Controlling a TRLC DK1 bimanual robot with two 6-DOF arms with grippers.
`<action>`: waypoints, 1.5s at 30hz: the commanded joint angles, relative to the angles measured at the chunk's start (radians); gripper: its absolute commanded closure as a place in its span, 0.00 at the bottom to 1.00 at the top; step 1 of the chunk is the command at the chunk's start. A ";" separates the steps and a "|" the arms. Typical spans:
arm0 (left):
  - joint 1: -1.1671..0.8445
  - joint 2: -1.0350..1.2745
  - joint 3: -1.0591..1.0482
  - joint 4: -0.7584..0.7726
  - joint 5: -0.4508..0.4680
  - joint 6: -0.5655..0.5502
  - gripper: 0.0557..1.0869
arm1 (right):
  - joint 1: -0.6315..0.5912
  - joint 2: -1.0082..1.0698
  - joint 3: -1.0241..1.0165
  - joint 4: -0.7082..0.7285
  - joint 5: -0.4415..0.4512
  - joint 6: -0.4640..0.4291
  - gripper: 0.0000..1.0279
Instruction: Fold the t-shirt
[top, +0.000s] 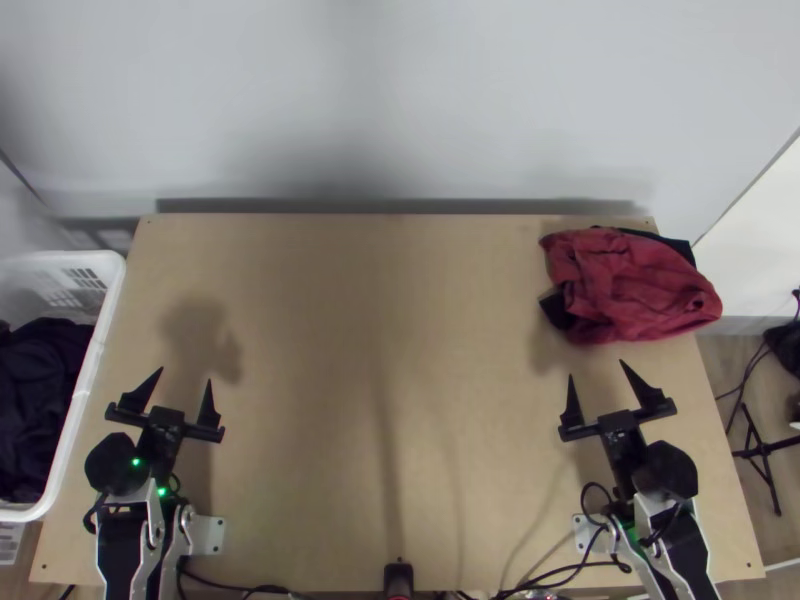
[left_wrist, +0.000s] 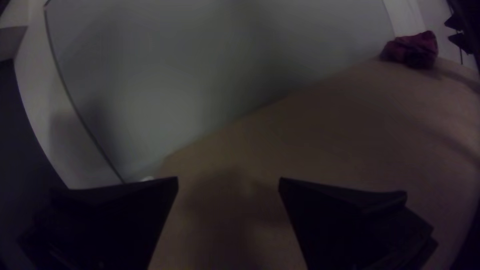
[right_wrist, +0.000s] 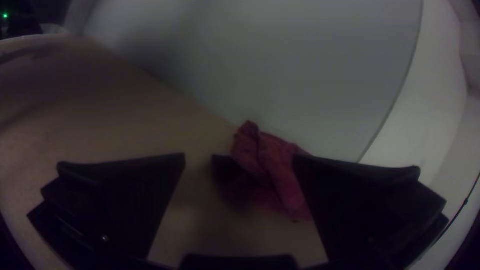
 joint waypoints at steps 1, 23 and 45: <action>-0.001 0.000 0.000 0.000 0.000 0.000 0.05 | 0.005 0.000 0.000 0.000 0.000 0.006 0.04; -0.064 0.000 0.002 -0.022 0.120 0.002 0.05 | 0.134 0.002 -0.001 -0.026 -0.121 0.033 0.04; -0.079 0.000 0.002 -0.023 0.132 0.002 0.05 | 0.152 -0.001 0.003 -0.012 -0.196 0.083 0.04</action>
